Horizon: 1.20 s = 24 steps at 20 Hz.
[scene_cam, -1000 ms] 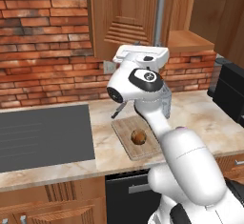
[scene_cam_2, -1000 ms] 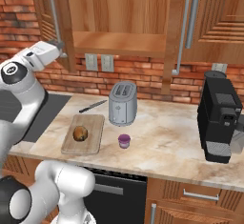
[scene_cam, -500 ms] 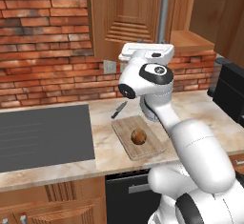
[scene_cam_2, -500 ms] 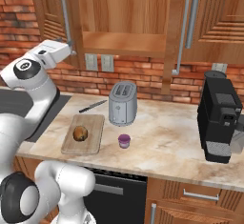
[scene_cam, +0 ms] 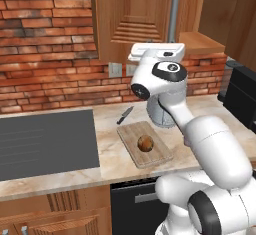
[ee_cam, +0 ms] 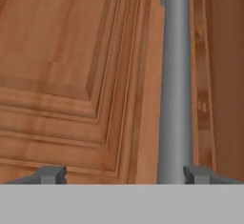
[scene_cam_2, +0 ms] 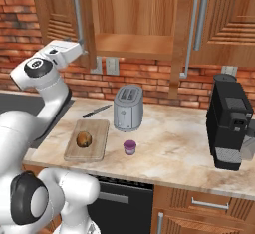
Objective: Pick the bread, place it on the cutting board, pick the jam, place it on the counter, and close the cabinet.
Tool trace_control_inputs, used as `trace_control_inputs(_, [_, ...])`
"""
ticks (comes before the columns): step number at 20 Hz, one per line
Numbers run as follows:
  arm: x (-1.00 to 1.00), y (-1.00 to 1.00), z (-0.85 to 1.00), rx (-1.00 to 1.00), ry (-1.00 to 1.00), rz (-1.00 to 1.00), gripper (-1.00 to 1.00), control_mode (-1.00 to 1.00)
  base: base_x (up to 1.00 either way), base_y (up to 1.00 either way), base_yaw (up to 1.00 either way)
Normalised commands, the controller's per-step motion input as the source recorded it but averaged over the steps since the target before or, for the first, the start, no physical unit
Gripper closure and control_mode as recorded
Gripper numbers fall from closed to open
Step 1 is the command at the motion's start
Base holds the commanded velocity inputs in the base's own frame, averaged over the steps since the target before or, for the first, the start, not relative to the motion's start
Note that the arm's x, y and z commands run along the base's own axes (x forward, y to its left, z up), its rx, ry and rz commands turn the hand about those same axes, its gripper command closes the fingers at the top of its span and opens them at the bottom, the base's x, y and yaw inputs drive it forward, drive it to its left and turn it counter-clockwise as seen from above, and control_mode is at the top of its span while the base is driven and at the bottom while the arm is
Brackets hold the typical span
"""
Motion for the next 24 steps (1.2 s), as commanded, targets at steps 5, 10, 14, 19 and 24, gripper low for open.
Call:
trace_control_inputs(5, [0.39, -0.25, 0.00, 0.00, 0.00, 0.00, -1.00, -1.00, 0.00, 0.00, 0.00])
trace_control_inputs(10, [0.39, -0.26, 0.00, 0.00, 0.00, 0.00, -1.00, -1.00, 0.00, 0.00, 0.00])
trace_control_inputs(14, [0.41, -0.27, 0.00, 0.00, 0.00, 0.00, -1.00, -1.00, 0.00, 0.00, 0.00])
trace_control_inputs(19, [0.42, -0.30, 0.00, 0.00, 0.00, 0.00, -1.00, -1.00, 0.00, 0.00, 0.00])
trace_control_inputs(24, [0.35, -0.34, 0.00, 0.01, 0.00, 0.00, -1.00, -1.00, 0.00, 0.00, 0.00])
